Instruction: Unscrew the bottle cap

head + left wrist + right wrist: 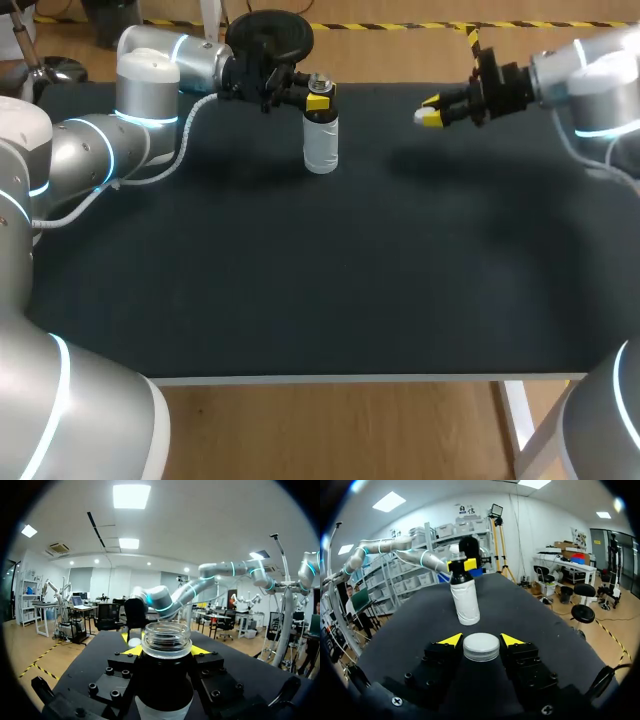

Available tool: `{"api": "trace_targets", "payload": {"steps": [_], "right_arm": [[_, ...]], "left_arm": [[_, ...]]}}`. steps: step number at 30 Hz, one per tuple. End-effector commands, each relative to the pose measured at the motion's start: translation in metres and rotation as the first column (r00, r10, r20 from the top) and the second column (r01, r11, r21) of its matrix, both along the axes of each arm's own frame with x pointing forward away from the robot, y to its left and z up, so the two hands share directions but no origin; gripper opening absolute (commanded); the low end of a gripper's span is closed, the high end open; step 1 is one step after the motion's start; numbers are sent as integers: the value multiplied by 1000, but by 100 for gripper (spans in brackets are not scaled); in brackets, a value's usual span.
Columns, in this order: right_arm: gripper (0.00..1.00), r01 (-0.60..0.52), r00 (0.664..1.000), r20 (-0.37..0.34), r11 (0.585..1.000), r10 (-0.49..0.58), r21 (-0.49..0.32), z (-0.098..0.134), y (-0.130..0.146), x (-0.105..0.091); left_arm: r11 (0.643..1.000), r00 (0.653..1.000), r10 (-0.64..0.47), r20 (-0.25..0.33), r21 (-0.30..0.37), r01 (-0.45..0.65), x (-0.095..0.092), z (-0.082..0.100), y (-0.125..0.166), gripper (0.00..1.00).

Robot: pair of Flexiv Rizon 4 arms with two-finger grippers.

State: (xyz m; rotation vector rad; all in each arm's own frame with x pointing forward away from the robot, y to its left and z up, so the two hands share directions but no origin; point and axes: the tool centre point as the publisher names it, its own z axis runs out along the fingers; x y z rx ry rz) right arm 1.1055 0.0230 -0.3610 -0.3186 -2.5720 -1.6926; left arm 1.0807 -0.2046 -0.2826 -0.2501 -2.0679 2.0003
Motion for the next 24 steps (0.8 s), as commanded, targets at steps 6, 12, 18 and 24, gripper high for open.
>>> {"api": "trace_targets", "payload": {"steps": [6,12,18,24], "right_arm": [[0,123,992,23,992,-122,-34,-24,-4,-8],[55,140,990,6,989,-140,-53,-36,-11,-9],[100,158,987,2,986,-158,-47,-32,-13,-8],[100,176,984,11,984,-175,-25,-25,-14,-7]], "left_arm": [[975,975,-223,-8,-17,223,7,-4,0,0],[975,975,-223,-8,-17,223,7,-4,0,0],[975,975,-223,-8,-17,223,7,-4,0,0],[975,975,-223,-8,-17,223,7,-4,0,0]]}}
